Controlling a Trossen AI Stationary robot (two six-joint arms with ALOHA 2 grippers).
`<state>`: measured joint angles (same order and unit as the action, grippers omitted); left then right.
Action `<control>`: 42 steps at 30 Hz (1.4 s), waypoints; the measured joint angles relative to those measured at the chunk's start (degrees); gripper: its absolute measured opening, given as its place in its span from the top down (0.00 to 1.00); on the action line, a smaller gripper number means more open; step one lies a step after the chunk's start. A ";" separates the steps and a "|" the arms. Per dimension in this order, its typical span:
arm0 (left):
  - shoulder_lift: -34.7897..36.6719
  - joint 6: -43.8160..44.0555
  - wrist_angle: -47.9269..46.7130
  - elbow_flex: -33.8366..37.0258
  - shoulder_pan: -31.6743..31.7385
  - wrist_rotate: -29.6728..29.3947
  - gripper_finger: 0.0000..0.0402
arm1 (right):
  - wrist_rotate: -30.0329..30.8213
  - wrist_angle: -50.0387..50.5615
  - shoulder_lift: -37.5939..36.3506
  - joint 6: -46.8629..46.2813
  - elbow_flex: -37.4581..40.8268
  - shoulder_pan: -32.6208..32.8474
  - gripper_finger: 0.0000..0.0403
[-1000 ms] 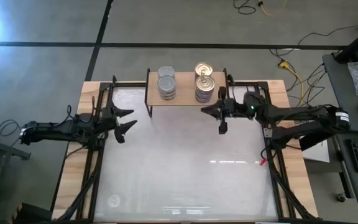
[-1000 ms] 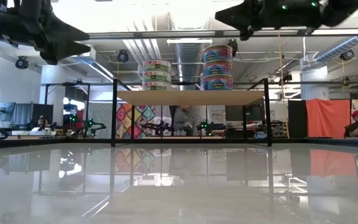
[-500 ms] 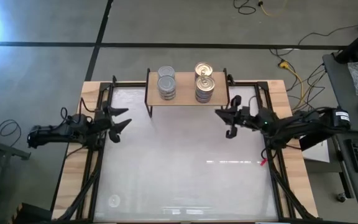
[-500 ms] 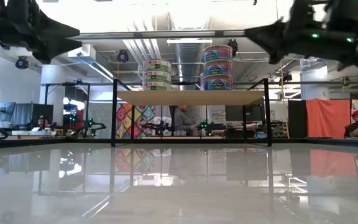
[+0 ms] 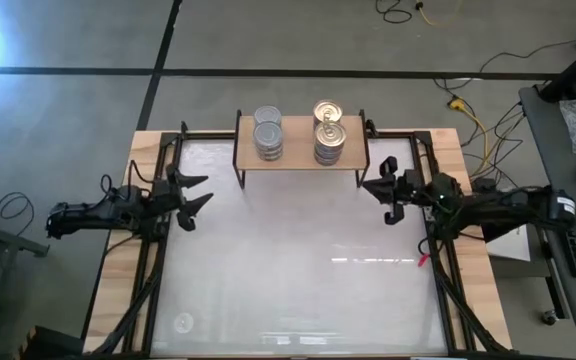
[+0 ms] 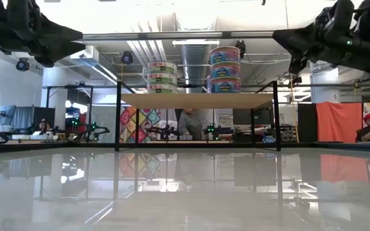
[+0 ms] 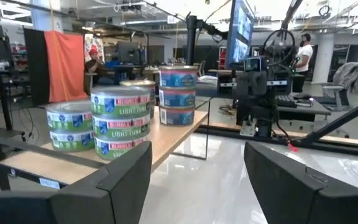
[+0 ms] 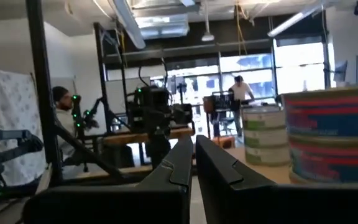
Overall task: Stack canned seafood by type on shelf
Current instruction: Return to Home Position
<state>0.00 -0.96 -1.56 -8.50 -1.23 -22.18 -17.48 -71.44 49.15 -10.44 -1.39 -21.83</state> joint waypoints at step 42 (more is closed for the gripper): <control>-0.43 -2.46 7.69 7.90 -2.10 5.69 0.40 | 42.60 62.04 -45.62 15.85 0.81 31.55 0.97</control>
<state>-0.43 -3.42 6.14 -0.60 -3.33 -16.49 25.12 -9.39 3.53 5.40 -0.58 9.72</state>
